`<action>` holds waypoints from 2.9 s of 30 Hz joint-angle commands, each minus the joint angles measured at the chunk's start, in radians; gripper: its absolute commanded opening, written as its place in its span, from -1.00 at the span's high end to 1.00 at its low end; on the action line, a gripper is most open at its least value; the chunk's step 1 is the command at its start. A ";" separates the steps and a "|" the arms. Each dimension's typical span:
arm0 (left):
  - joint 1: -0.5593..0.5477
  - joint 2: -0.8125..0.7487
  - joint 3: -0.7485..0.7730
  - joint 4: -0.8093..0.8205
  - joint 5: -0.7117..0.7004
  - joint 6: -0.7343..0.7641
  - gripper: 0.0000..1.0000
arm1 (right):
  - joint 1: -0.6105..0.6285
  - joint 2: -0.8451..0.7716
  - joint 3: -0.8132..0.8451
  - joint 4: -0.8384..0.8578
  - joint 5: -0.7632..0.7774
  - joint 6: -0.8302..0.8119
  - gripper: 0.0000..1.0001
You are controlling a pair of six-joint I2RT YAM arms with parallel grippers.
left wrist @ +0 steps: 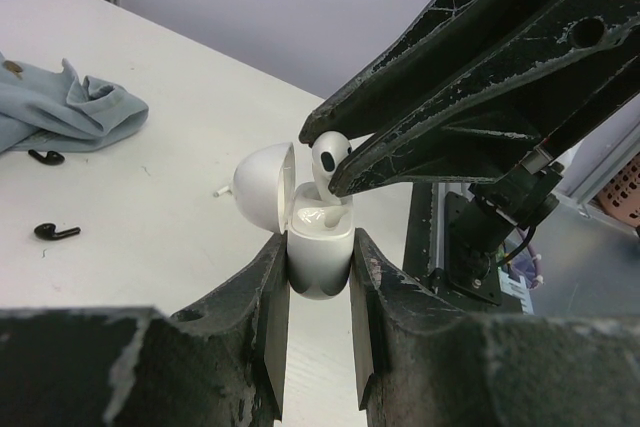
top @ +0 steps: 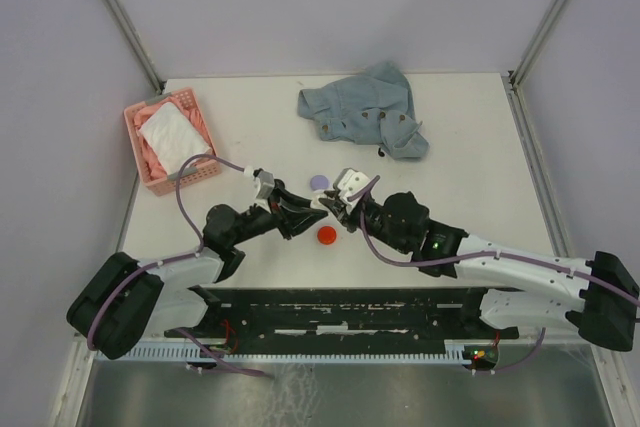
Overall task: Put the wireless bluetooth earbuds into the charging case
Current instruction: Place the earbud in the charging case.
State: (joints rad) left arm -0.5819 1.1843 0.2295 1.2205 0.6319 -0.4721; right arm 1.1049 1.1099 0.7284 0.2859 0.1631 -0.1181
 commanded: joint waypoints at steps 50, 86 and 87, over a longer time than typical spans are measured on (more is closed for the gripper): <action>0.002 -0.022 0.007 0.139 0.000 0.089 0.95 | -0.055 -0.157 0.104 -0.285 -0.261 -0.019 -0.22; 0.002 -0.106 -0.038 0.103 0.001 0.193 0.94 | -0.056 -0.017 0.314 -0.562 0.113 0.209 -0.56; 0.002 -0.104 -0.036 0.103 0.011 0.193 0.95 | -0.057 -0.017 0.315 -0.565 0.117 0.205 -0.55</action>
State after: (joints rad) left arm -0.5827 1.0939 0.1898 1.2736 0.6228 -0.2951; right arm 1.0489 1.1248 1.0153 -0.2859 0.2302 0.1246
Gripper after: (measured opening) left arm 0.335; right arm 0.780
